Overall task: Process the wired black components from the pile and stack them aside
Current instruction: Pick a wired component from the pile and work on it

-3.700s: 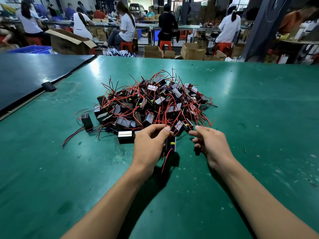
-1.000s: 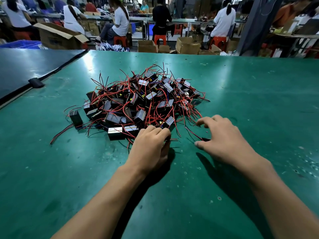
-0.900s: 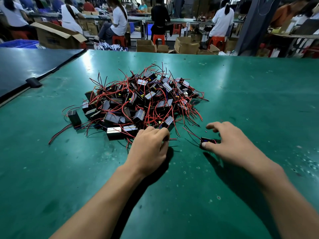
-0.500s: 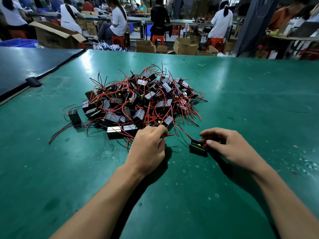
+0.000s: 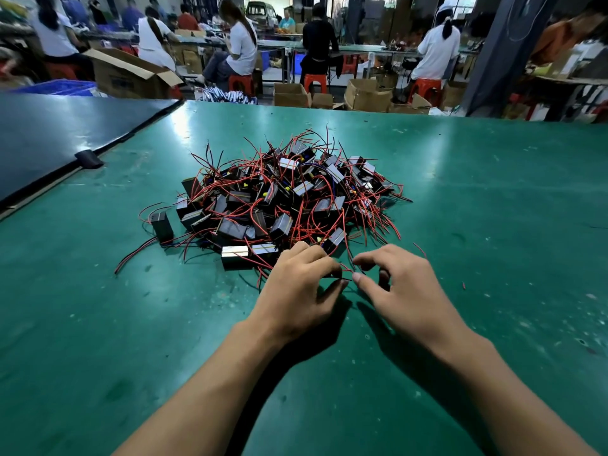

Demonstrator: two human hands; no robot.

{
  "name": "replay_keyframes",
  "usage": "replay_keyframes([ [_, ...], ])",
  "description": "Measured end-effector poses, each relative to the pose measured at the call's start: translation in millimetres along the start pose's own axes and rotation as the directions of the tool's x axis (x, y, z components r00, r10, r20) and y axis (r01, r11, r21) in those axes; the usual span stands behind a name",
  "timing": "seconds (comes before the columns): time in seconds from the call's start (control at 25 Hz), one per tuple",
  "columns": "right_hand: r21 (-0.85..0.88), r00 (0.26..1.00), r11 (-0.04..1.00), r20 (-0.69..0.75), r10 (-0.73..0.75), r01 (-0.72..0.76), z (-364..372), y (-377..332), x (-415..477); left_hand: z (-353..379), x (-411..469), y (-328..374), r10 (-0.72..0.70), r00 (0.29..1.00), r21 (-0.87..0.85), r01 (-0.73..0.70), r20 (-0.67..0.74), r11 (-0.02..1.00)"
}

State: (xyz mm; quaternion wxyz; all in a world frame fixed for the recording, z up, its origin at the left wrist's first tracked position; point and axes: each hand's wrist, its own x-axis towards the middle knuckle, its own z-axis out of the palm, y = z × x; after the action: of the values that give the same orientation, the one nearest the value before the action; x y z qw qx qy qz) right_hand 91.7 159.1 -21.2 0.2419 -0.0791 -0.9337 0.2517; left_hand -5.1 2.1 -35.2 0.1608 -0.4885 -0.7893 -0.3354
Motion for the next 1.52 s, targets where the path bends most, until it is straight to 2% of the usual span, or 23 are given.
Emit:
replay_keyframes([
  [0.12,-0.050,0.999,0.998,0.015,0.039,-0.038,6,4,-6,-1,0,-4,0.032,0.999,-0.001,-0.032,0.041,0.999],
  [0.28,-0.145,0.999,0.988,0.010,0.053,-0.051,4,10,-10,-3,-1,-6,-0.015,0.998,0.021,0.014,0.053,1.000],
  [0.44,-0.027,0.984,0.993,-0.141,0.109,-0.113,1,18,-14,-3,0,-3,-0.052,0.999,0.023,0.052,0.002,0.998],
  [0.56,0.071,0.970,0.989,-0.199,0.143,-0.131,-1,17,-16,-1,0,-4,-0.079,0.997,0.057,0.078,0.024,0.995],
  [0.88,0.211,0.972,0.969,-0.164,0.166,-0.130,-1,14,-20,0,5,-5,-0.165,0.985,-0.154,0.171,0.055,0.973],
  [1.0,0.229,0.975,0.967,-0.163,0.150,-0.111,2,11,-20,1,5,3,-0.173,0.985,-0.268,0.169,0.009,0.948],
  [1.12,0.327,0.975,0.938,-0.142,0.170,-0.116,6,8,-20,2,5,13,-0.231,0.972,-0.322,0.203,-0.051,0.925],
  [1.2,0.379,0.981,0.919,-0.109,0.163,-0.111,8,5,-21,1,6,17,-0.303,0.951,-0.388,0.254,-0.069,0.886],
  [1.32,0.413,0.984,0.906,-0.100,0.149,-0.095,11,3,-22,-1,8,23,-0.406,0.914,-0.485,0.344,-0.024,0.804],
  [1.52,0.449,0.978,0.884,-0.086,0.190,-0.132,12,3,-20,-3,8,27,-0.472,0.879,-0.556,0.425,0.066,0.714],
])
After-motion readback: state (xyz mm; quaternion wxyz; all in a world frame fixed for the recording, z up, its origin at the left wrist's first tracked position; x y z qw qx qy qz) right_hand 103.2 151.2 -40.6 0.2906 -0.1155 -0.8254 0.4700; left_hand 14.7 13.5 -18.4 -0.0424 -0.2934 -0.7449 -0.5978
